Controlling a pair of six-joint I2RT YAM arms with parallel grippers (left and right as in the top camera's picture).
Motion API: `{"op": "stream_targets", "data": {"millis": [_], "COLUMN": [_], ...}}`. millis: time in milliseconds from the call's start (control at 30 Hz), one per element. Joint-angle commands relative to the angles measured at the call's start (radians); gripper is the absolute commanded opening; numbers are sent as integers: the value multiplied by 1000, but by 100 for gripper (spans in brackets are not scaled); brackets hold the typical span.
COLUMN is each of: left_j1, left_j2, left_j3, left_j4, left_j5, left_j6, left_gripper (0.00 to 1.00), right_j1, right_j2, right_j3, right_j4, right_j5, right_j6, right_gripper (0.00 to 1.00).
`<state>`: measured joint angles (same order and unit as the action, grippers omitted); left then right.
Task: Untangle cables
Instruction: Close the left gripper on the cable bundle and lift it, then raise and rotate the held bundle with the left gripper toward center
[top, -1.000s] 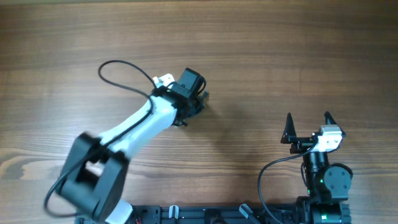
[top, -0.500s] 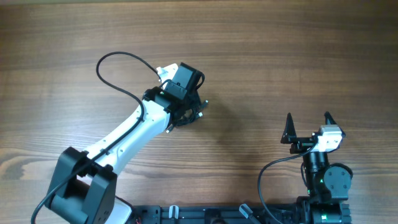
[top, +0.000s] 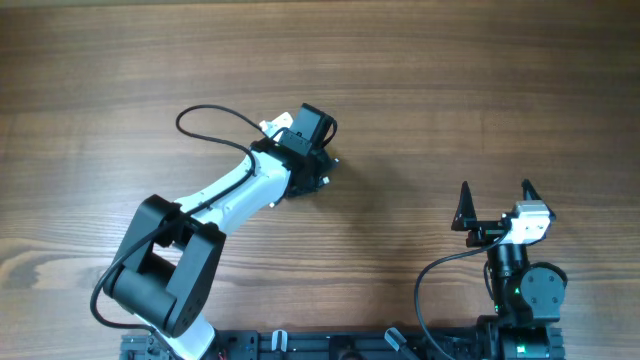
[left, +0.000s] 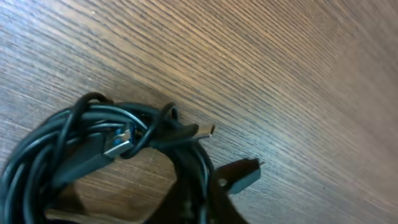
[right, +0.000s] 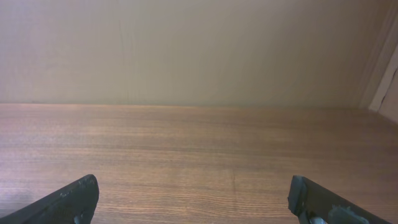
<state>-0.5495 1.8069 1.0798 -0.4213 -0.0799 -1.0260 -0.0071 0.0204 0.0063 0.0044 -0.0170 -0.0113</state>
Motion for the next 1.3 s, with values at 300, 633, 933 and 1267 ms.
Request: {"op": "stream_targets", "data": {"millis": [300,633,933,1267], "left_j1": [98,110,110,108], "left_j2": [-107,21,121,26], "left_j3": [2,-1,0,3], "left_j4": [271,51,73,-136], "left_j5": [-112,161,161,168], "left_j6": [226,1337,1109,174], "left_gripper": [76,77,18,18], "right_j1": [4,4,4,4], "right_j2": [-6,-6,-6,-6], "right_j3": [-1,-1,-1,-1], "right_j4": [2,2,3,2], "right_j5": [18,18,18,18], "right_j6": [14,14,14,14], "right_gripper": [100,100,100,100]}}
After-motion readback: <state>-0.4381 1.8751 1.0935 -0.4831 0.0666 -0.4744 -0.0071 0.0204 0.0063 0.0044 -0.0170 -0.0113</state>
